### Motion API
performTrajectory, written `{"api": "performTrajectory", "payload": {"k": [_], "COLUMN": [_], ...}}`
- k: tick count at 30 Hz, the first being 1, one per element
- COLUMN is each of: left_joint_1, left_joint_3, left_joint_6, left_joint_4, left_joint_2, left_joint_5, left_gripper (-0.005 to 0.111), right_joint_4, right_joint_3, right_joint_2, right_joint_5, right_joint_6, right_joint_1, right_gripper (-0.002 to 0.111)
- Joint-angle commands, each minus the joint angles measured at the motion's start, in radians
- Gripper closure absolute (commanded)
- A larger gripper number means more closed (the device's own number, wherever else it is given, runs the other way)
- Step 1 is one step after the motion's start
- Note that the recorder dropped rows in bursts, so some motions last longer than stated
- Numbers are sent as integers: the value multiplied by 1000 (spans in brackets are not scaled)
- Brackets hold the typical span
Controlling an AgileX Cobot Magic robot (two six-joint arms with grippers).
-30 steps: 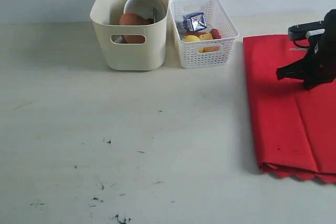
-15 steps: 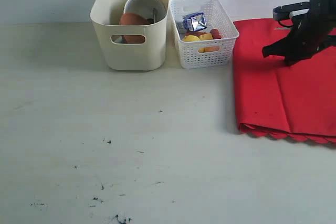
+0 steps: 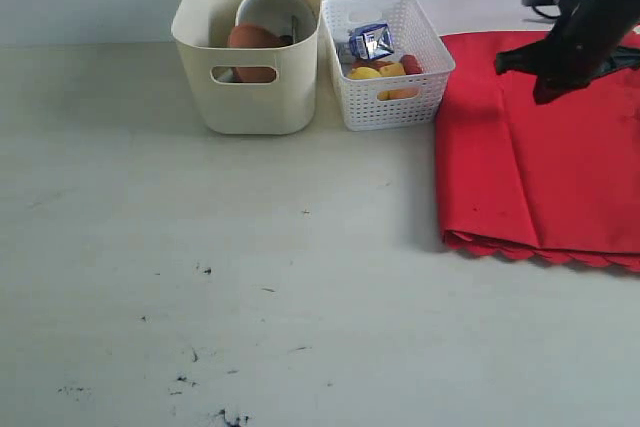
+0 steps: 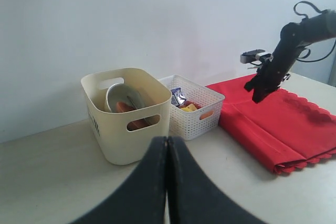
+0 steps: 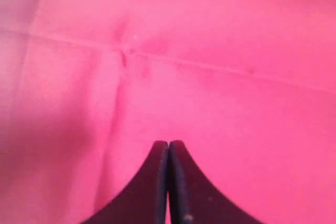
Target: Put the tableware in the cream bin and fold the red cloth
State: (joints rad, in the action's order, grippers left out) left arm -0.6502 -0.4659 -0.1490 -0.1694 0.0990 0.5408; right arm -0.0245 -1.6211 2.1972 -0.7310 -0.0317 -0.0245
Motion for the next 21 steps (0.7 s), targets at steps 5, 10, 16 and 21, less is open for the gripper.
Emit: {"api": "performTrajectory", "payload": {"k": [5, 10, 16, 21], "left_joint_1": [3, 3, 3, 3], "left_joint_3": [2, 2, 2, 2], "left_joint_6": [-9, -9, -9, -9], "left_joint_4": [-4, -4, -4, -4], "left_joint_2": [-7, -7, -7, -7], "left_joint_5": [-12, -12, -12, -12], "left_gripper": [107, 107, 107, 107], "right_joint_4": [138, 131, 133, 133], "right_joint_3": [23, 29, 29, 24], "right_joint_2": [-21, 29, 81, 109], "right_joint_5": [-43, -29, 47, 130], "right_joint_6": [122, 122, 122, 150], "right_joint_1": [-72, -91, -91, -91], "right_gripper": [108, 108, 108, 108]}}
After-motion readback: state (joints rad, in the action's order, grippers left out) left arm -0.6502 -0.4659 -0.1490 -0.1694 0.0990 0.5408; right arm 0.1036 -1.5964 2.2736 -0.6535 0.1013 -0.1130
